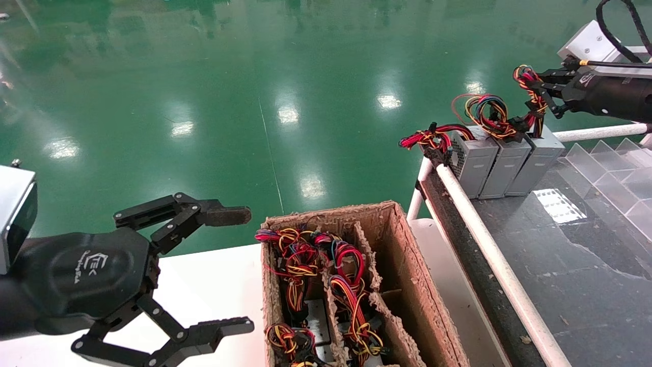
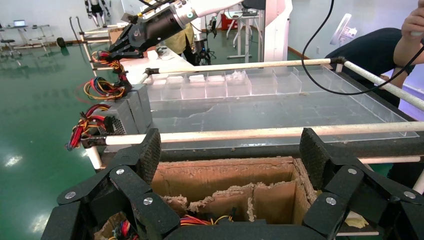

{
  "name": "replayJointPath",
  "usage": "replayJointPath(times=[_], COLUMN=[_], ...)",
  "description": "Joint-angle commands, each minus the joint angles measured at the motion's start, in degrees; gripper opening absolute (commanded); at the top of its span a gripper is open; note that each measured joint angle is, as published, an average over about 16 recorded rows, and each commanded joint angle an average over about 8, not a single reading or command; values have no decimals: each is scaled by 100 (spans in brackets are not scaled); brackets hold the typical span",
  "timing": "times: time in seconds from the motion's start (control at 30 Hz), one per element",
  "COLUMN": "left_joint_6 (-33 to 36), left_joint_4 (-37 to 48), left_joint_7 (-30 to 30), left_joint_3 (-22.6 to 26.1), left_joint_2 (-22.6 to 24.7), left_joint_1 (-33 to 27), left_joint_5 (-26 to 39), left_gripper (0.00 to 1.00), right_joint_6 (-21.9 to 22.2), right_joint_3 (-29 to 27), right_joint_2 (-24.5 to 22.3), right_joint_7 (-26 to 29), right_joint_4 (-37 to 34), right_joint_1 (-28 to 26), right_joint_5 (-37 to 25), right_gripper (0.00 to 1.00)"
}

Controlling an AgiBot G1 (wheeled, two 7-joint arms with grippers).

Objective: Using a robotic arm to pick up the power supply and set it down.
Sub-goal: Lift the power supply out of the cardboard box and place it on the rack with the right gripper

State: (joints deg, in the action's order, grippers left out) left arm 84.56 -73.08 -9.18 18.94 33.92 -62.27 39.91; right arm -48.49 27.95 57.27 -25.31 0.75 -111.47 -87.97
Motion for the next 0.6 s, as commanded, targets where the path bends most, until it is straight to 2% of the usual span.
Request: replayJointPath(times=[0.03, 0.13, 0.17, 0.4, 0.43, 0.6], left_joint_6=[0, 0, 0, -1, -1, -1], left_joint_4=[0, 0, 0, 0, 0, 0], left_joint_7=[0, 0, 0, 1, 1, 1], left_joint_3=[0, 1, 1, 2, 2, 3], left_joint_2=[0, 0, 0, -1, -1, -1], left_joint_1=[0, 0, 0, 0, 0, -1], left_joint_5=[0, 0, -1, -1, -1, -2], left_gripper=[100, 100, 100, 100, 100, 100], right_joint_6=[-21, -93, -118, -171, -167, -162], right_joint_3=[-8, -14, -14, -10, -10, -12], right_joint_2=[2, 6, 8, 33, 35, 30], right_joint_7=[-35, -71, -84, -139, -139, -133], right_joint_4=[1, 5, 7, -20, -29, -56], right_joint_1=[15, 5, 0, -11, -9, -12], right_joint_5=[12, 20, 21, 15, 15, 18], right_gripper=[1, 1, 6, 93, 100, 100])
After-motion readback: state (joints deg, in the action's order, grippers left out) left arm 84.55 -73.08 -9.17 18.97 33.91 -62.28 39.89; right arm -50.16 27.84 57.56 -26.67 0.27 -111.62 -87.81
